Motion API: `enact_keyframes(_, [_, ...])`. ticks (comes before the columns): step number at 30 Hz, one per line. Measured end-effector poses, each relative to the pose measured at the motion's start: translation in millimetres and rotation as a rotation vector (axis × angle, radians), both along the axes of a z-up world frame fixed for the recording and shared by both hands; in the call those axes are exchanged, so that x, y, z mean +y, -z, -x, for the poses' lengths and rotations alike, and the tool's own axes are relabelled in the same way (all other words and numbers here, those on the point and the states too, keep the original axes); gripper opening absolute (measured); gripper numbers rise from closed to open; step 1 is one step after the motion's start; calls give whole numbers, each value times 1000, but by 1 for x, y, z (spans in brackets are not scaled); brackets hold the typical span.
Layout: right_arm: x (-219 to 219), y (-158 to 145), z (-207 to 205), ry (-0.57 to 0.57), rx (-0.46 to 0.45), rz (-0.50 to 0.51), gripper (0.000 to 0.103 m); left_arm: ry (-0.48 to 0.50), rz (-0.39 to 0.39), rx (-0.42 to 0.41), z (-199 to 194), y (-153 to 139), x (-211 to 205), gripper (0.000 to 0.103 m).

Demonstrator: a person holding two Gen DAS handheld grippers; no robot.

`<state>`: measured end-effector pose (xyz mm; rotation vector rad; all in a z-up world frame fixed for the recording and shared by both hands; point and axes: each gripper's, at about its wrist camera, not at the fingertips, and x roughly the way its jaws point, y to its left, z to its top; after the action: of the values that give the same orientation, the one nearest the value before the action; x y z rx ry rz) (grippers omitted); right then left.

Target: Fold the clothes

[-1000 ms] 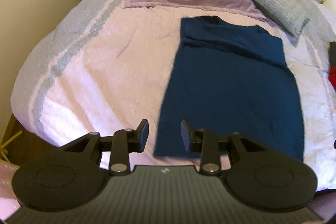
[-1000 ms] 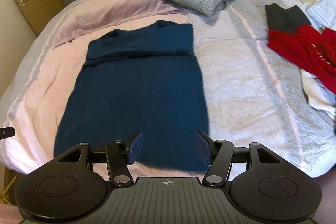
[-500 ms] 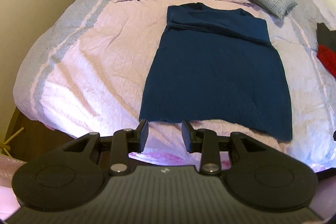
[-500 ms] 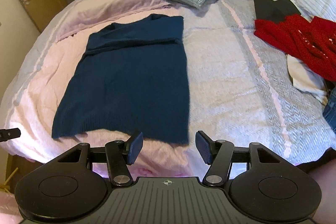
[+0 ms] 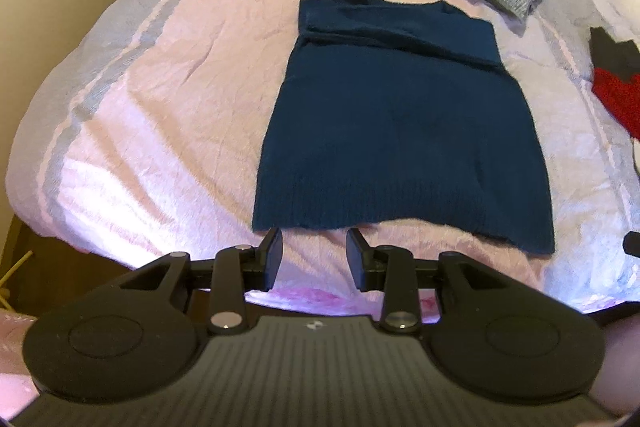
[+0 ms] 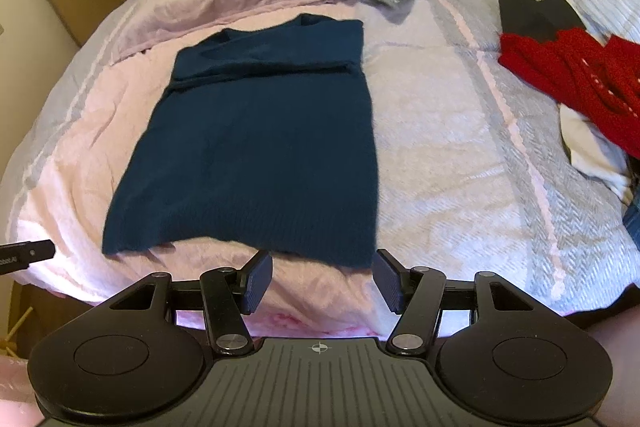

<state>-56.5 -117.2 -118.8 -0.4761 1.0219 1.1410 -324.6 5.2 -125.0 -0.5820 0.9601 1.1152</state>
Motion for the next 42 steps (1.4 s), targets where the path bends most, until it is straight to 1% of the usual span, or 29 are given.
enact_keyframes(3, [10, -3, 3, -6, -5, -9, 59, 11, -1, -21, 1, -1, 10, 31])
enact_keyframes(8, [25, -4, 8, -11, -6, -14, 59, 24, -25, -31, 1, -3, 22, 31])
enact_keyframes(13, [36, 4, 9, -15, 2, 4, 59, 34, -30, -41, 1, 3, 29, 31])
enact_keyframes(17, [38, 15, 3, -9, 12, 19, 59, 63, -44, -78, 4, 8, 34, 31])
enact_keyframes(20, [35, 26, -5, 4, 32, 20, 59, 72, -57, -104, 16, 14, 43, 31])
enact_keyframes(26, [24, 52, -33, 45, 55, 36, 59, 35, -55, -137, 52, 32, 66, 31])
enact_keyframes(29, [18, 66, -48, 70, 61, 44, 59, 14, -54, -147, 66, 48, 77, 34])
enact_keyframes(31, [16, 80, -57, 92, 74, 47, 59, -22, -32, -146, 72, 68, 85, 34])
enact_keyframes(36, [17, 123, -78, 173, 156, 53, 59, -79, 32, -192, 78, 115, 104, 34])
enact_keyframes(40, [19, 148, -99, 254, 279, -33, 59, -65, 36, -210, 75, 142, 118, 34])
enact_keyframes(42, [19, 160, -109, 292, 344, -84, 59, -49, 24, -210, 74, 153, 124, 34])
